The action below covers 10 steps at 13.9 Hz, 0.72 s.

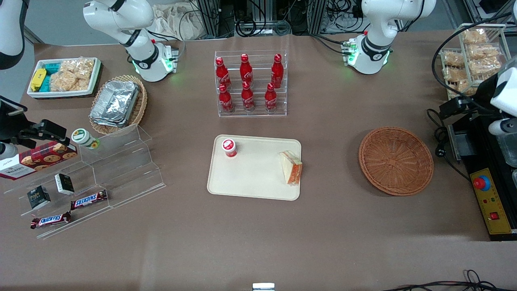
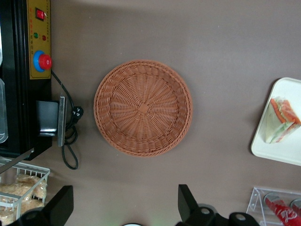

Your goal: Place sandwich from basket to tray

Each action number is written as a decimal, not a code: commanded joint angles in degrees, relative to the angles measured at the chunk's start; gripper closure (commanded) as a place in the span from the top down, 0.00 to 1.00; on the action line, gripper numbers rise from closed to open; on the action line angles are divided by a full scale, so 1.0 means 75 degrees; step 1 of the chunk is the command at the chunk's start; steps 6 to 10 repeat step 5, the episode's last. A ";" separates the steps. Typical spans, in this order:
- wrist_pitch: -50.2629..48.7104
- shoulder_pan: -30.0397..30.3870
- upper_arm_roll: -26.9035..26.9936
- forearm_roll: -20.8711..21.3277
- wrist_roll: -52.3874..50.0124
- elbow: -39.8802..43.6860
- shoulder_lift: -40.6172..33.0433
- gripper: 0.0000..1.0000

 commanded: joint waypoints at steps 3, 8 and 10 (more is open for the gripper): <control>0.0139 -0.0135 0.0230 -0.0031 0.0459 -0.0429 -0.0371 1.00; 0.0092 -0.0135 0.0230 -0.0076 0.0579 -0.0347 -0.0371 1.00; 0.0092 -0.0135 0.0230 -0.0076 0.0579 -0.0347 -0.0371 1.00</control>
